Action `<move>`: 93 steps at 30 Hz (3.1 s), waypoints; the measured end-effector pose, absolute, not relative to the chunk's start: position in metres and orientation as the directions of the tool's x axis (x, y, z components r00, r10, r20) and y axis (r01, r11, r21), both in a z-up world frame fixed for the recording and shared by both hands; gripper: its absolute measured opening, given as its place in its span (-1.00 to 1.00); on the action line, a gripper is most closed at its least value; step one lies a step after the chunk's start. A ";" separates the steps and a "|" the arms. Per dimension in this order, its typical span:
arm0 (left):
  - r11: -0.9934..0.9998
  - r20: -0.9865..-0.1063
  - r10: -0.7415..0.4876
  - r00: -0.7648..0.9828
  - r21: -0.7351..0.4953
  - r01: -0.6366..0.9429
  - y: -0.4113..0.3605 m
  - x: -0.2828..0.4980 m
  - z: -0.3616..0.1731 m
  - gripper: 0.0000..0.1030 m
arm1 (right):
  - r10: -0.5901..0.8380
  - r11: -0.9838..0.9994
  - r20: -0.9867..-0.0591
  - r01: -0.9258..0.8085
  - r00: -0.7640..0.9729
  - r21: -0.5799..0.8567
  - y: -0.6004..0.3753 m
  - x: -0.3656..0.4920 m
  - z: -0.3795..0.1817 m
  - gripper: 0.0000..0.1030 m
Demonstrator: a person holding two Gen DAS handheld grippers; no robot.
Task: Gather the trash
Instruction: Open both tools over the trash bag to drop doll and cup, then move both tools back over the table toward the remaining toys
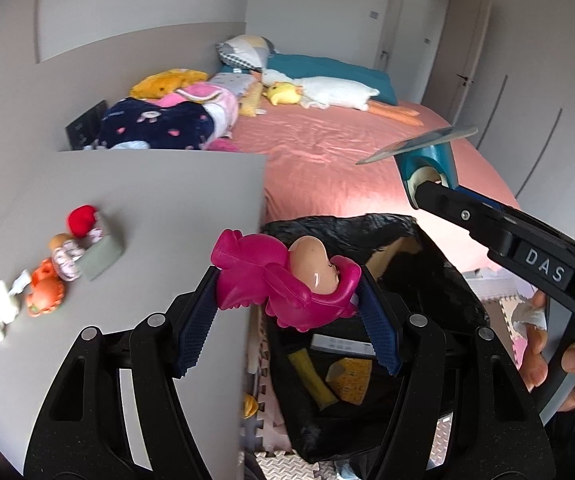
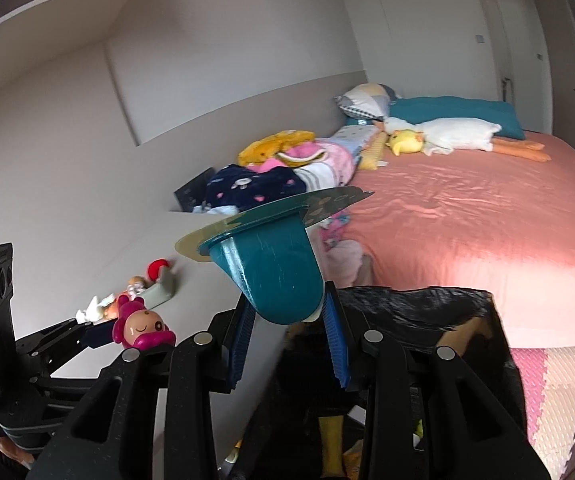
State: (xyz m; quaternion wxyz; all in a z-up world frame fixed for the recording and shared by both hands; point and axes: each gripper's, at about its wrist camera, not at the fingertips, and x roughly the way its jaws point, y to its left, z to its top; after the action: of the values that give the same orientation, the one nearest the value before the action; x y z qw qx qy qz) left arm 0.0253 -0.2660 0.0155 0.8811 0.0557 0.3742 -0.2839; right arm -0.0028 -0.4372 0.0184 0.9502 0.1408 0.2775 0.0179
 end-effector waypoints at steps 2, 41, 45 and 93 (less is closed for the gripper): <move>0.825 -0.694 -0.465 0.549 -0.114 0.554 -0.273 0.026 0.014 0.27 | 0.094 0.958 -0.524 0.067 0.846 0.280 -0.447 -0.005 0.016 -0.30; 0.777 -0.721 -0.483 0.497 -0.091 0.623 -0.288 0.041 -0.001 0.88 | -0.119 0.895 -0.599 0.347 0.792 0.281 -0.485 0.011 0.004 0.67; 0.786 -0.718 -0.478 0.506 -0.093 0.611 -0.279 0.045 -0.001 0.88 | -0.111 0.900 -0.602 0.337 0.790 0.276 -0.479 0.015 0.004 0.67; 0.968 -0.699 -0.224 0.679 -0.081 0.236 -0.035 0.103 -0.022 0.88 | 0.113 0.967 -0.679 0.078 0.725 0.244 -0.290 0.127 -0.026 0.76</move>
State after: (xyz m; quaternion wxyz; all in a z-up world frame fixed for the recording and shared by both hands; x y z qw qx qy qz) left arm 0.1032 -0.0348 -0.0217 0.9162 0.0079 0.3804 -0.1255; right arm 0.1269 -0.2905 -0.0264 0.9198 0.1288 0.3706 0.0096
